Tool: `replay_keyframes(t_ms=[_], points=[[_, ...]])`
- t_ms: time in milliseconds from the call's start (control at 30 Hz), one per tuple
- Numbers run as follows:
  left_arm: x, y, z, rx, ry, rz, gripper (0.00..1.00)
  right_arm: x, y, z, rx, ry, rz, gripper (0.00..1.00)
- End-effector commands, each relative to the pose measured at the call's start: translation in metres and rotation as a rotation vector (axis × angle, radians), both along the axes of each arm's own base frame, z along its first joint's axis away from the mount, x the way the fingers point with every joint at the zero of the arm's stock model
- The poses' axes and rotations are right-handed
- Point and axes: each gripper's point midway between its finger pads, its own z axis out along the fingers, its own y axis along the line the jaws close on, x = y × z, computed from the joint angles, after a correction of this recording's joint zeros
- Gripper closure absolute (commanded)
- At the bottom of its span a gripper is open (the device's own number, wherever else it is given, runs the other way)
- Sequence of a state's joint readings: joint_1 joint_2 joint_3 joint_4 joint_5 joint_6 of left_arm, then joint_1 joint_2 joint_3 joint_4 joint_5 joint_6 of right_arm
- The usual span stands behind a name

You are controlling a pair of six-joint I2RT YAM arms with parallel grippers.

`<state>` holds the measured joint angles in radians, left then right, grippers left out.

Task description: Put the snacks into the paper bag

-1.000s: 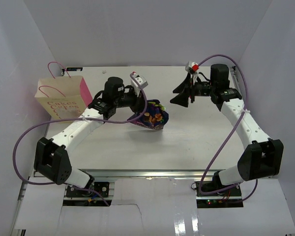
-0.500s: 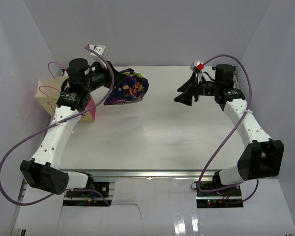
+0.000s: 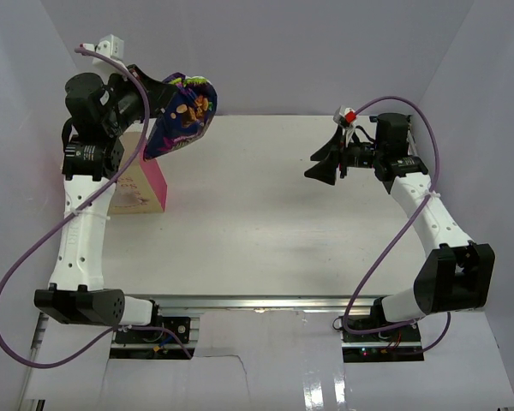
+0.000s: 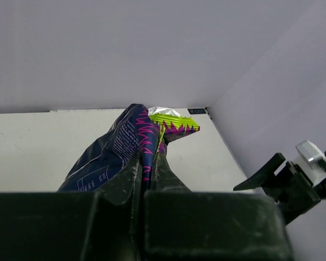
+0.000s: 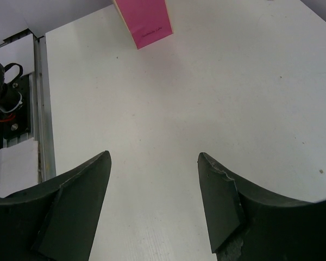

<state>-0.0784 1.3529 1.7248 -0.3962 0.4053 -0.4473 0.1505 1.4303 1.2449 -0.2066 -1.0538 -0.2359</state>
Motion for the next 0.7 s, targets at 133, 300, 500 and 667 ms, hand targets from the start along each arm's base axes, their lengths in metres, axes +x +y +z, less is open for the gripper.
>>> replay_keyframes(t_ms=[133,300,500,667], points=[[-0.012,0.027,0.086,-0.069,-0.213,0.064,1.0,0.003,-0.003,0.004,0.014,-0.019,-0.002,0.3],[-0.008,0.055,0.093,-0.055,-0.226,0.125,1.0,0.007,-0.008,-0.001,0.011,-0.01,-0.015,0.3],[-0.015,0.077,0.108,-0.071,-0.24,0.231,1.0,0.011,-0.011,-0.005,0.014,0.003,-0.019,0.3],[-0.028,0.088,0.123,-0.086,-0.26,0.301,1.0,0.015,-0.01,-0.004,0.024,0.007,-0.017,0.3]])
